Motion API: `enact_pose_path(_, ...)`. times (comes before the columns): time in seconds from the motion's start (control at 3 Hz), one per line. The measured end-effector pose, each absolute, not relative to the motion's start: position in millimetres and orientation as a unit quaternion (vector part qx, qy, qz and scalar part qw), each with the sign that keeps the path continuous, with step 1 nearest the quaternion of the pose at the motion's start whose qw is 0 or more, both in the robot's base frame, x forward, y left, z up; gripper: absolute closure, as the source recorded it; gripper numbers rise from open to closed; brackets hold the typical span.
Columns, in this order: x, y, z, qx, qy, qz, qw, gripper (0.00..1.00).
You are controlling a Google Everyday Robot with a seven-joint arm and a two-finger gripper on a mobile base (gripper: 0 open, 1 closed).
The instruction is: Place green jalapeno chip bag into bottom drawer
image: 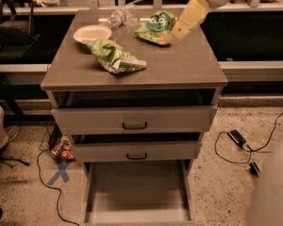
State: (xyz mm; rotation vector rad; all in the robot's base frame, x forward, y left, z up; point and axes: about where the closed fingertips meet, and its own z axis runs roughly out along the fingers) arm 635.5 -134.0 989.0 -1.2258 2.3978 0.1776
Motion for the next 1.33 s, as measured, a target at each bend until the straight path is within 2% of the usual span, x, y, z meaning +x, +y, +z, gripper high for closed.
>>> enact_pose_path(1.0,651.9,-115.8,985.0,-0.397,0.885,0.072,0.233,0.00)
enact_pose_path(1.33,666.1,-69.3,947.9,-0.331,0.910,0.101,0.228,0.00)
